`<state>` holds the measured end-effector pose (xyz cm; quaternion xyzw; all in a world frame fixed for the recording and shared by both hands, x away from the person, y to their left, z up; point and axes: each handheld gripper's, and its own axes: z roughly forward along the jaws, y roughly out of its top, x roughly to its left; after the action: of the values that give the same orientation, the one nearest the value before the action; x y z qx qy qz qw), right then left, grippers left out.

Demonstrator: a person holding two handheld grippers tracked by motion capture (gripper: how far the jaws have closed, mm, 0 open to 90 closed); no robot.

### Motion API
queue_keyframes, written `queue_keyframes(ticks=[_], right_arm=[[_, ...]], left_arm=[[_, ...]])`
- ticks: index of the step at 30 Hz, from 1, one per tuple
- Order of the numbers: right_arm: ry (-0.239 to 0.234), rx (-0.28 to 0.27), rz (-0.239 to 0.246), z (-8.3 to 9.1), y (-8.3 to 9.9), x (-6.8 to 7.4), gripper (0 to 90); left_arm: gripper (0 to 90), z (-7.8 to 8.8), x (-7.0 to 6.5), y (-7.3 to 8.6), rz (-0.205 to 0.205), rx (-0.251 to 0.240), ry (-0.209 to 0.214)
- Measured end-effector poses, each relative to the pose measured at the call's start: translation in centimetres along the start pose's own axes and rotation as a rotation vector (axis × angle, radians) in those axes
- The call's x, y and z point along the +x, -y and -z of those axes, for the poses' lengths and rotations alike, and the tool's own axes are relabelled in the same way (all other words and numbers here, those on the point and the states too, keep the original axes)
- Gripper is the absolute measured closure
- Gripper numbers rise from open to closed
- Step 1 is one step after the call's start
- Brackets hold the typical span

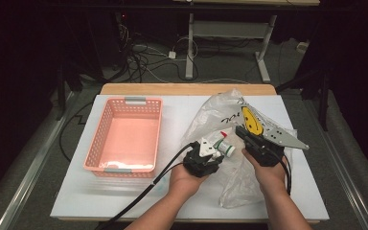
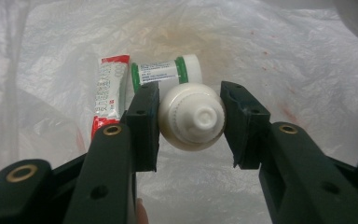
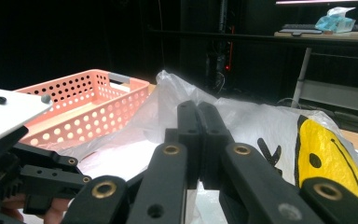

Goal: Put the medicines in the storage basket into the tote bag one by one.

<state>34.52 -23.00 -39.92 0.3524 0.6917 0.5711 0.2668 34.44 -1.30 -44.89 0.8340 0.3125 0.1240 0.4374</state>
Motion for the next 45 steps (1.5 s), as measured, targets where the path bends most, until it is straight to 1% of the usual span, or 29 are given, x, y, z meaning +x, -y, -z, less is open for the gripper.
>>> queue_keyframes(ticks=[2, 7, 9, 11, 15, 20, 25, 29, 33, 35, 36, 39, 40, 42, 45], right_arm=[[0.003, 0.001, 0.000, 0.0, 0.0, 0.0, 90.0], [0.001, 0.004, 0.000, -0.1, 0.1, 0.1, 90.0], [0.001, 0.005, 0.002, -0.1, 0.1, 0.1, 90.0], [0.005, 0.006, -0.011, 0.0, 0.1, 0.1, 90.0], [0.002, 0.007, 0.000, -0.1, 0.2, -0.1, 90.0], [0.003, 0.005, -0.003, -0.1, 0.1, 0.0, 90.0], [0.002, 0.005, -0.003, -0.1, 0.1, 0.1, 90.0], [-0.001, 0.005, 0.000, -0.2, 0.1, 0.0, 90.0], [-0.002, 0.004, 0.001, -0.2, 0.1, 0.1, 90.0], [-0.002, 0.005, 0.000, -0.2, 0.1, 0.2, 90.0], [-0.002, 0.004, 0.001, -0.2, 0.1, 0.2, 90.0], [-0.002, 0.004, 0.001, -0.2, 0.1, 0.2, 90.0], [-0.002, 0.006, -0.001, -0.1, 0.1, 0.2, 90.0], [-0.001, 0.007, -0.001, -0.2, 0.1, 0.1, 90.0], [-0.001, 0.009, 0.000, -0.2, 0.1, 0.1, 90.0]], left_arm=[[57.9, -0.2, 0.0, 0.0, 0.013, 0.000, 0.005], [57.9, -0.7, 0.1, 0.0, 0.022, 0.011, 0.005], [57.9, -1.1, 0.3, 0.0, 0.024, 0.026, 0.003], [57.9, -1.3, 0.3, 0.0, 0.021, 0.034, 0.002], [57.9, -1.7, 0.5, -0.1, 0.033, 0.037, -0.001], [57.9, -2.1, 0.5, -0.3, 0.029, 0.047, -0.007], [57.9, -2.1, 0.5, -0.3, 0.011, 0.063, -0.019], [57.8, -2.1, 0.5, -0.3, 0.014, 0.071, -0.020], [57.8, -2.2, 0.6, -0.3, 0.016, 0.076, -0.032], [57.8, -2.6, 0.8, -0.2, 0.028, 0.090, -0.032], [57.7, -2.8, 0.8, -0.2, 0.032, 0.091, -0.032], [57.5, -3.2, 0.9, -0.2, 0.042, 0.071, -0.034], [57.2, -3.3, 0.9, -0.3, 0.043, 0.071, -0.034], [52.9, -3.5, 0.9, -0.3, 0.039, 0.071, -0.041], [42.6, -3.5, 0.7, -0.4, 0.040, 0.065, -0.042]])
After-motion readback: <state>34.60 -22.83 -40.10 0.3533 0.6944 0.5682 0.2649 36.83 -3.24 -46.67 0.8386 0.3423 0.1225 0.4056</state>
